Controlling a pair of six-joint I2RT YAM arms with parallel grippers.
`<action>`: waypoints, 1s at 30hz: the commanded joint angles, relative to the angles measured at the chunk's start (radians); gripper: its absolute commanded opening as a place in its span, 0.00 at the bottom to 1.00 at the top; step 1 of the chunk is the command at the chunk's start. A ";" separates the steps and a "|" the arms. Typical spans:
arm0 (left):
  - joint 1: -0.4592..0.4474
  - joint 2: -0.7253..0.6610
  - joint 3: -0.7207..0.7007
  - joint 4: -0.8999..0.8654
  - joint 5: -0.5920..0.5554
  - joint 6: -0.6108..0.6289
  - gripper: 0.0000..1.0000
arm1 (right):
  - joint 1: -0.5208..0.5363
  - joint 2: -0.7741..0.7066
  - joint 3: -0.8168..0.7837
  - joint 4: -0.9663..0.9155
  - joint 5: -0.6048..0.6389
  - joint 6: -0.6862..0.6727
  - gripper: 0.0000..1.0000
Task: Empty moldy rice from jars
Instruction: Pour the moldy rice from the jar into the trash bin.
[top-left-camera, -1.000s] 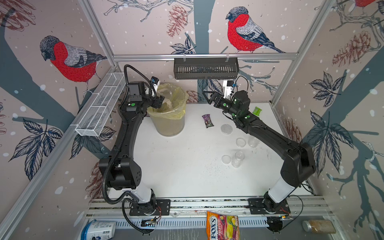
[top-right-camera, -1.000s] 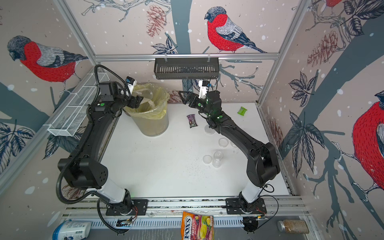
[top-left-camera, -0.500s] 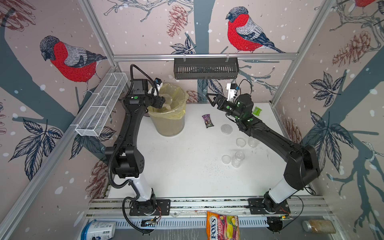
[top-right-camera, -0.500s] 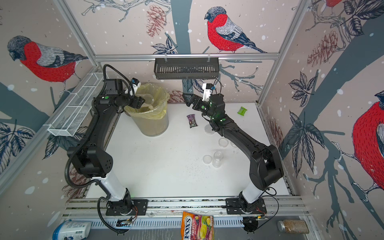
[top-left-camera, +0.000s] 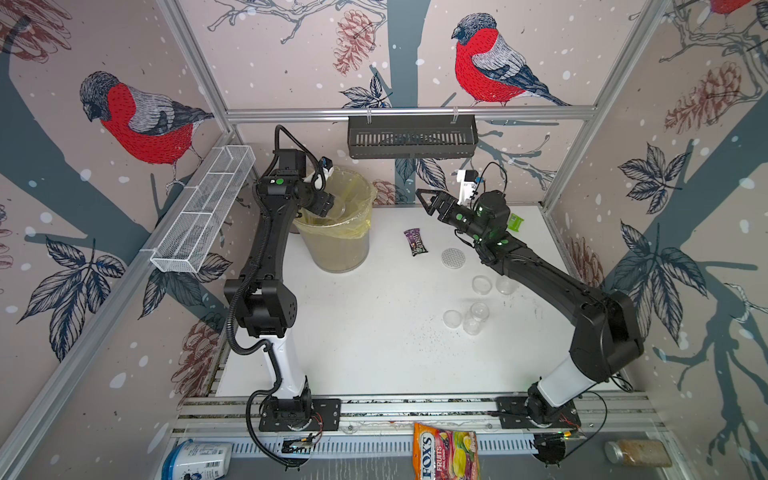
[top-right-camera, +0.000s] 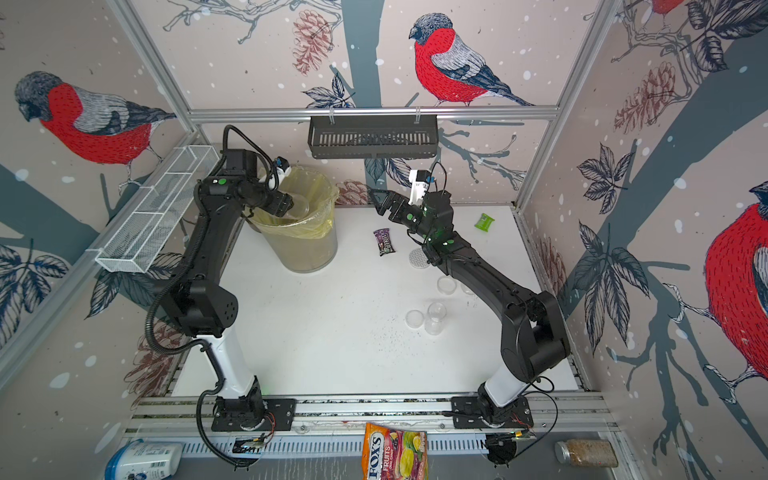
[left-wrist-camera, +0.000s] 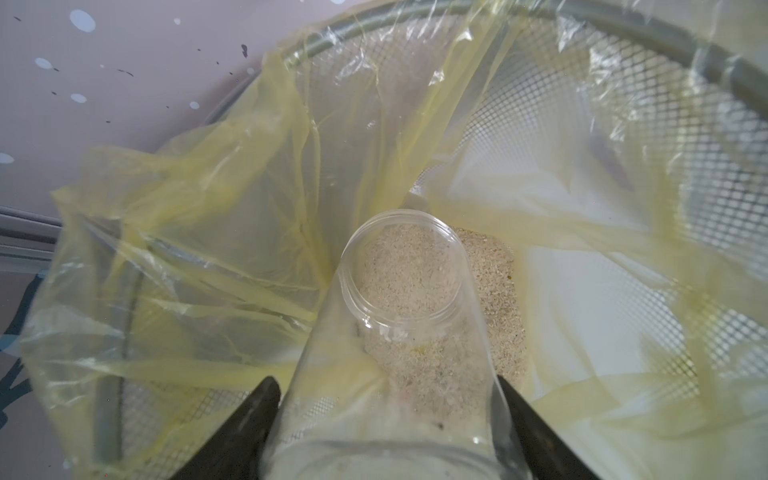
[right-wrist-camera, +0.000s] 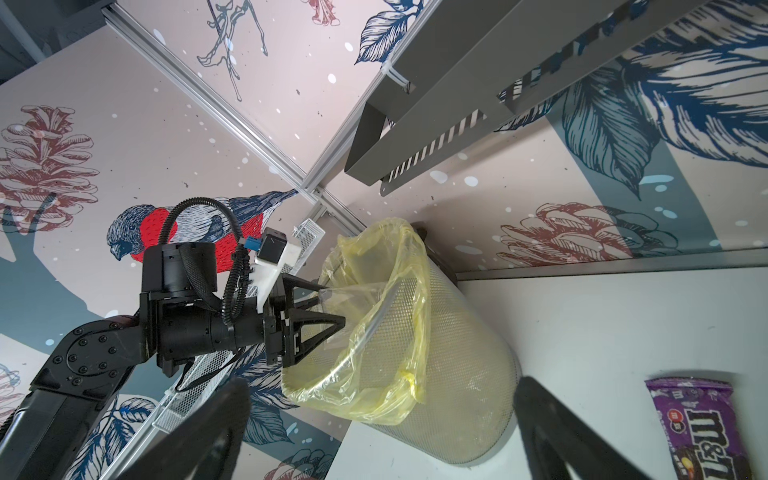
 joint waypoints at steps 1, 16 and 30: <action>-0.013 0.018 0.019 -0.052 -0.038 0.028 0.36 | 0.001 -0.008 -0.007 0.046 -0.009 0.010 1.00; -0.027 0.063 0.042 -0.060 -0.074 0.033 0.34 | -0.002 -0.033 -0.021 0.020 0.004 -0.006 1.00; -0.016 0.046 0.014 -0.049 -0.071 0.043 0.32 | -0.003 -0.004 0.001 0.020 -0.013 0.002 1.00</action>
